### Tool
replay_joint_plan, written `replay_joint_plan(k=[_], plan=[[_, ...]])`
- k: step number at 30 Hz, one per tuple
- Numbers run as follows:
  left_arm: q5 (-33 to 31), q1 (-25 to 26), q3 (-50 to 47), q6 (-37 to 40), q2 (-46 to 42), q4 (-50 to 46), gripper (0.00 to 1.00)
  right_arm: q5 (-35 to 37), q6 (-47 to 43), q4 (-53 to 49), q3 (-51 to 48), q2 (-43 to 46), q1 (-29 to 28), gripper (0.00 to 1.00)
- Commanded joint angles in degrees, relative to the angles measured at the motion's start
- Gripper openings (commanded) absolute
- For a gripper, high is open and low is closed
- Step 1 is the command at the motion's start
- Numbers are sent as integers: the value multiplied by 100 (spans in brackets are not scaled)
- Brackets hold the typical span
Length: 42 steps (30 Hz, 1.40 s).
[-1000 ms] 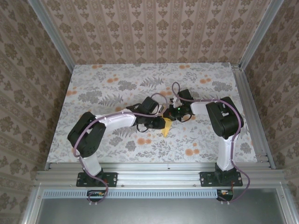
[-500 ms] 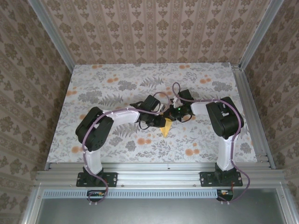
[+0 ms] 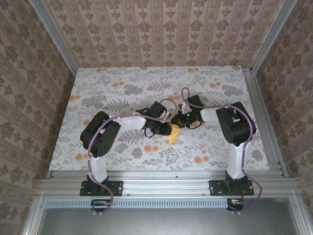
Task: Fold a paper plane with a square sheet of paper (pick it up from the middle)
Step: Fourth fold the wing at the center of the table.
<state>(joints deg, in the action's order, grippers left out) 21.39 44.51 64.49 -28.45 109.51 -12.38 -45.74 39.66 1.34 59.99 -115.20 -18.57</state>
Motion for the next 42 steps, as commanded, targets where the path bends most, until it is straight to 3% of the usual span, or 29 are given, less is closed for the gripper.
replay_joint_plan(k=[1, 12, 34, 42], plan=[[32, -60, -125, 126, 52, 13, 19, 3, 113, -296, -137, 221, 0, 15], [77, -64, -266, 94, 52, 135, 19, 183, -189, -799, -102, 710, 251, 21], [148, -70, -472, 105, -45, 261, 18, 380, -449, -1213, 561, -16, 95, 27], [256, -130, -385, 25, -220, 388, 23, 609, -617, -1393, 508, -139, -9, 25]])
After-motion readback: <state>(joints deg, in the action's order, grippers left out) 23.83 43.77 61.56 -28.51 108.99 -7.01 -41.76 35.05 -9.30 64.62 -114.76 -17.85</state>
